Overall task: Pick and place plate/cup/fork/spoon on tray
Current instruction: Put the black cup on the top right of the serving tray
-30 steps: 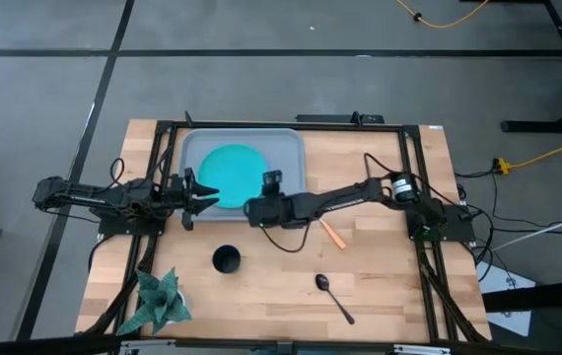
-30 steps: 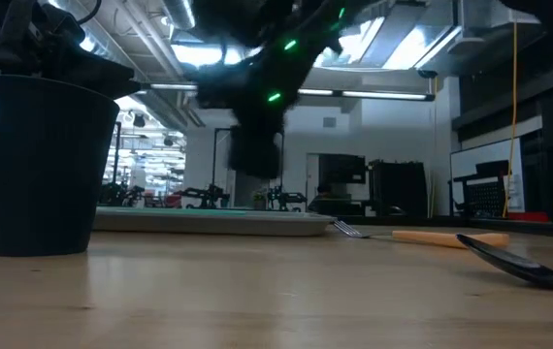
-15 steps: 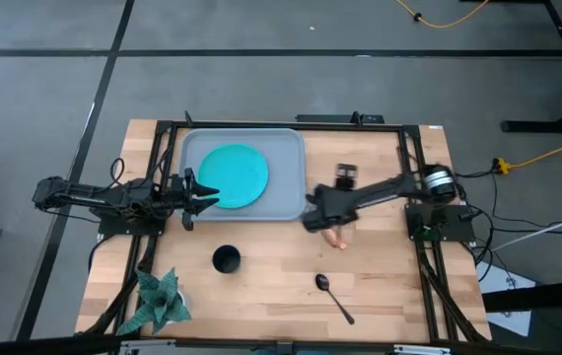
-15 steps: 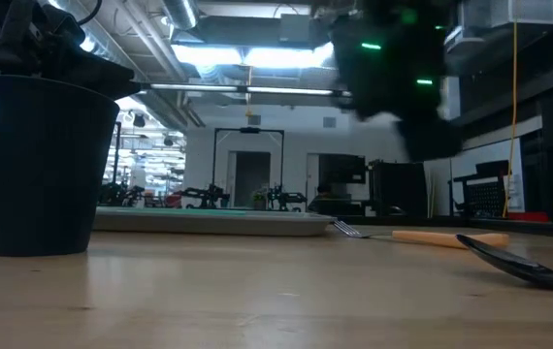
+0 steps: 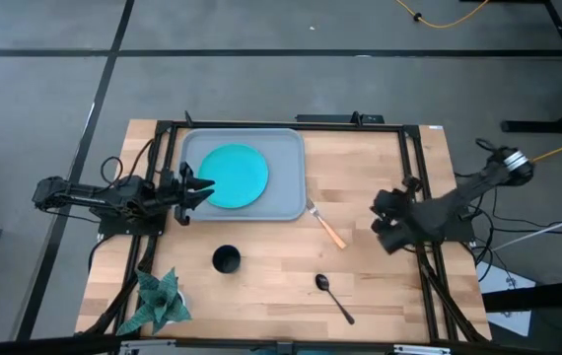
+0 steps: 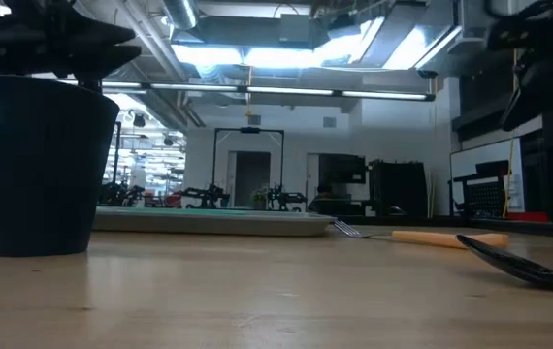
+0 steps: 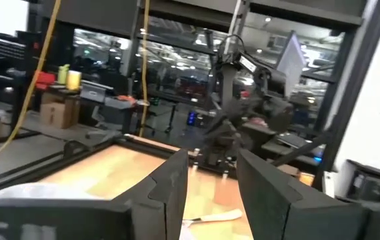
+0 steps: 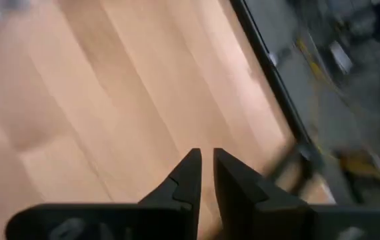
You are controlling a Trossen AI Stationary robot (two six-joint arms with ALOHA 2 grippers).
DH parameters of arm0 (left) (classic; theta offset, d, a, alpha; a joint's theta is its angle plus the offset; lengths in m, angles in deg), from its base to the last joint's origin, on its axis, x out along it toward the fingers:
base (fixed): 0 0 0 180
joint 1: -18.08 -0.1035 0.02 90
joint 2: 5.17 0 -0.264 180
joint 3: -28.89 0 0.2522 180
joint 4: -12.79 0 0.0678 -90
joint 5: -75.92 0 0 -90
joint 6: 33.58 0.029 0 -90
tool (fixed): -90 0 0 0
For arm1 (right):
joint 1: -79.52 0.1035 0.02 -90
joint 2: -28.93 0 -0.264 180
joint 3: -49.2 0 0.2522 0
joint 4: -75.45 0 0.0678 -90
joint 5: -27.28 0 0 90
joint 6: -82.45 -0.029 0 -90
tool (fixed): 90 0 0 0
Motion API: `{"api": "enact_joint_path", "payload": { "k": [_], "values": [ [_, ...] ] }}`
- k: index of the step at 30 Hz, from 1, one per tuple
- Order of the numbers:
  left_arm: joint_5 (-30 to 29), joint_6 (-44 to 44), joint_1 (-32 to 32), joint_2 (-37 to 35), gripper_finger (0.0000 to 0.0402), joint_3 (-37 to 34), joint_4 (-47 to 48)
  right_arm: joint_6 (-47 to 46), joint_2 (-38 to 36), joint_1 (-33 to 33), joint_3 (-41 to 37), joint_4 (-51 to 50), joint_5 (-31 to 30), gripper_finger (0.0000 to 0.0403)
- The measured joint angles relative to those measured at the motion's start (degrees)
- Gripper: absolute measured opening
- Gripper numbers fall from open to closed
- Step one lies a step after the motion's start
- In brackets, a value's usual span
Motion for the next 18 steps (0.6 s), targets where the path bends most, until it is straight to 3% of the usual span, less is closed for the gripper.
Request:
{"api": "enact_joint_path", "payload": {
  "k": [2, 5, 9, 11, 14, 18],
  "values": [
    [-1.4, 0.1, 0.0, 0.0, 0.0122, 0.0, 0.4, 3.8, -3.9, 2.6, -3.7, 6.8, -4.3, 0.0045],
    [-2.5, 0.1, 0.0, 0.0, 0.0122, 0.0, 0.4, 11.3, -7.6, 4.9, -6.8, 17.9, -3.0, 0.0045],
    [-2.4, -1.3, 0.0, 0.0, 0.0121, 0.0, 0.4, 24.2, -11.3, 6.4, -10.3, 32.8, -7.3, 0.0045],
    [1.3, -5.2, 0.0, 0.1, 0.0121, 0.4, 0.7, 28.2, -13.1, 6.4, -11.3, 37.0, -8.5, 0.0045],
    [12.6, -8.1, 0.6, 1.6, 0.0121, 3.0, 0.5, 31.8, -15.4, 6.3, -11.6, 39.4, -9.0, 0.0046],
    [12.9, -2.5, 2.5, 9.4, 0.0121, 10.6, 7.3, 33.2, -17.4, 6.3, -11.4, 39.9, -13.1, 0.0045]
  ]
}}
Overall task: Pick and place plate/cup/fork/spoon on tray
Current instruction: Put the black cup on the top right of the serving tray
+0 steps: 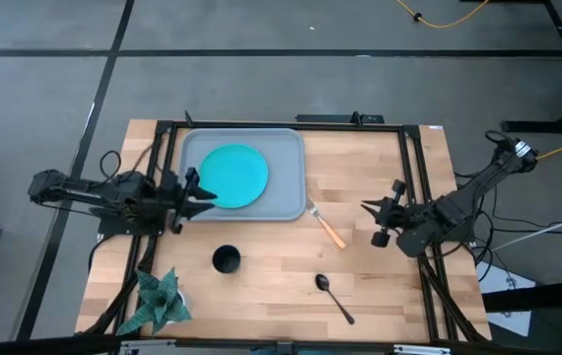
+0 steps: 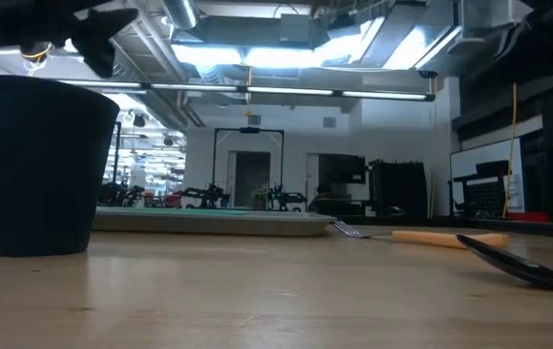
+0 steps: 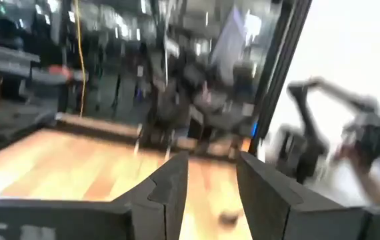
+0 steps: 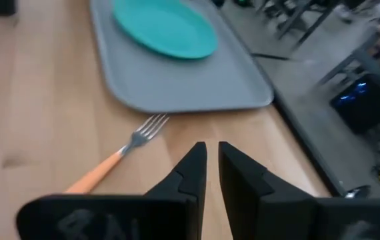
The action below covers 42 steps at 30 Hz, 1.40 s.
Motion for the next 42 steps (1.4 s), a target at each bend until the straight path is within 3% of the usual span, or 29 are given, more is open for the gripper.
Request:
{"api": "enact_joint_path", "payload": {
  "k": [4, 8, 14, 17, 28, 42],
  "values": [
    [-2.2, 1.0, 1.7, 10.0, 0.0121, 11.5, 14.4, -0.3, -0.4, 0.0, 0.0, -0.1, -1.8, 0.0045],
    [-5.0, 0.2, 3.1, 21.0, 0.0121, 22.0, 31.9, -0.3, -0.4, 0.0, -0.1, -0.2, 1.2, 0.0045],
    [0.5, -3.8, 6.8, 33.3, 0.0121, 33.1, 47.7, -0.4, -0.4, 0.0, -0.2, -1.7, 6.7, 0.0046],
    [2.9, -3.6, 9.1, 37.4, 0.0121, 35.9, 49.0, -0.4, -0.4, 0.0, -0.2, -1.9, 6.7, 0.0045],
    [1.4, -5.4, 12.7, 49.3, 0.0121, 36.7, 49.6, -0.5, -0.4, 0.0, -0.2, -2.1, 7.2, 0.0045],
    [0.6, -7.8, 12.6, 57.3, 0.0121, 36.7, 49.4, -0.6, -0.4, 0.0, -0.2, -2.1, 7.2, 0.0045]
  ]
}}
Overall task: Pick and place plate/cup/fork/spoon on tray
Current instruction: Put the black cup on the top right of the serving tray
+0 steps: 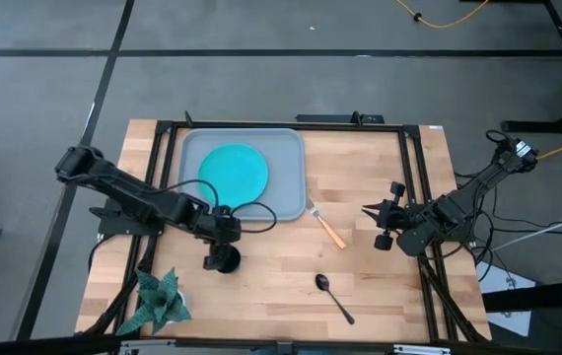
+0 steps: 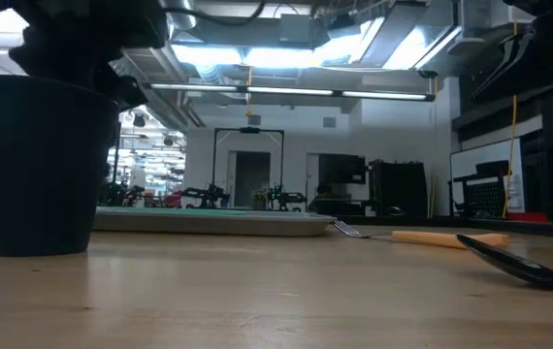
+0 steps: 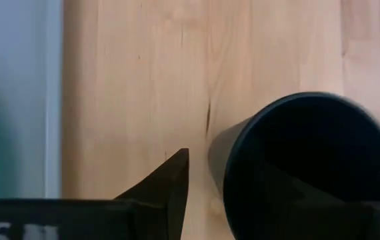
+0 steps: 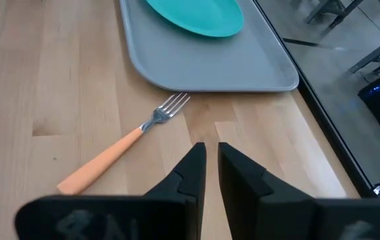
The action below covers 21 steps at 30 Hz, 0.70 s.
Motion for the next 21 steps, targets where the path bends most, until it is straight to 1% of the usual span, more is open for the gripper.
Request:
{"api": "enact_joint_path", "payload": {
  "k": [3, 6, 9, 12, 15, 16, 21],
  "values": [
    [-0.1, -0.2, 0.0, 1.6, 0.0121, 0.0, -0.6, 0.0, 0.0, 0.0, 0.0, 0.0, 0.0, 0.0046],
    [-1.7, -0.9, 0.0, 3.0, 0.0121, 0.0, -0.9, 0.0, 0.0, 0.0, 0.0, 0.0, 0.0, 0.0045],
    [-2.8, -6.1, -0.4, 4.6, 0.0113, 0.0, -1.0, 0.0, 0.0, 0.0, 0.0, -0.1, 0.0, 0.0045],
    [-1.6, -9.6, -1.2, 5.8, 0.0078, 0.0, -1.9, 0.0, 0.0, 0.0, 0.0, -0.2, 0.0, 0.0045],
    [0.0, -9.4, -1.5, 6.2, 0.0021, -0.1, -4.6, 0.0, 0.0, 0.0, 0.0, -0.2, 0.0, 0.0045],
    [0.1, -9.3, -1.5, 6.2, 0.0011, -0.1, -6.4, 0.0, 0.0, 0.0, 0.0, -0.2, 0.0, 0.0045],
    [0.1, -7.1, -3.5, 4.0, 0.0004, -0.1, -15.9, 0.0, 0.0, 0.0, 0.0, -0.2, 0.0, 0.0045]
  ]
}}
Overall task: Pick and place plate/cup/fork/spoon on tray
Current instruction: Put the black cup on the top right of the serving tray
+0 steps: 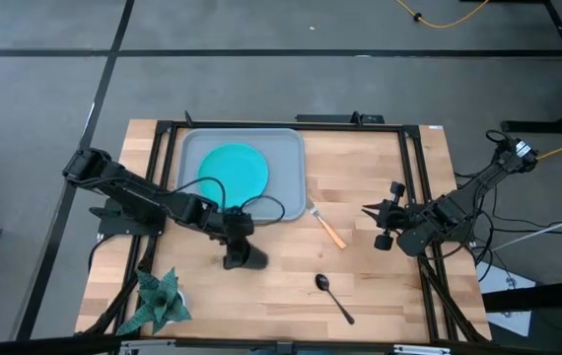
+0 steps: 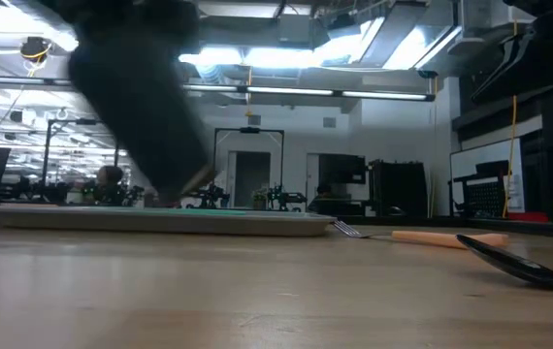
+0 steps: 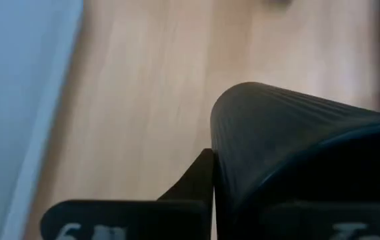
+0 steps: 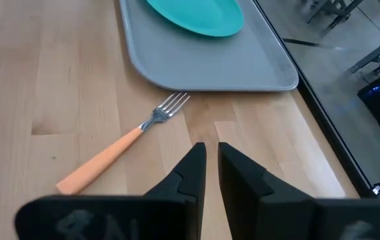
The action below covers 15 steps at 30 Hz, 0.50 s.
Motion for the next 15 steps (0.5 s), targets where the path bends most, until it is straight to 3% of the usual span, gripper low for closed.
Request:
{"api": "enact_joint_path", "payload": {
  "k": [4, 8, 12, 15],
  "values": [
    [-6.6, 2.9, -3.4, -4.0, 0.0003, 0.0, -3.0, -0.1, 0.0, 0.0, 0.0, 0.0, 0.0, 0.0045],
    [-15.7, 14.1, -10.0, -10.4, 0.0002, 0.0, -1.8, -0.1, 0.0, 0.0, 0.0, 0.2, 0.0, 0.0045],
    [-24.8, 23.9, -21.5, -17.5, 0.0002, 0.1, -1.6, 0.0, 0.0, 0.0, 0.0, 0.2, -0.4, 0.0045],
    [-25.1, 24.9, -34.1, -21.0, 0.0001, 0.1, 0.0, 0.0, 0.0, 0.0, 0.0, 0.2, -1.3, 0.0045]
  ]
}}
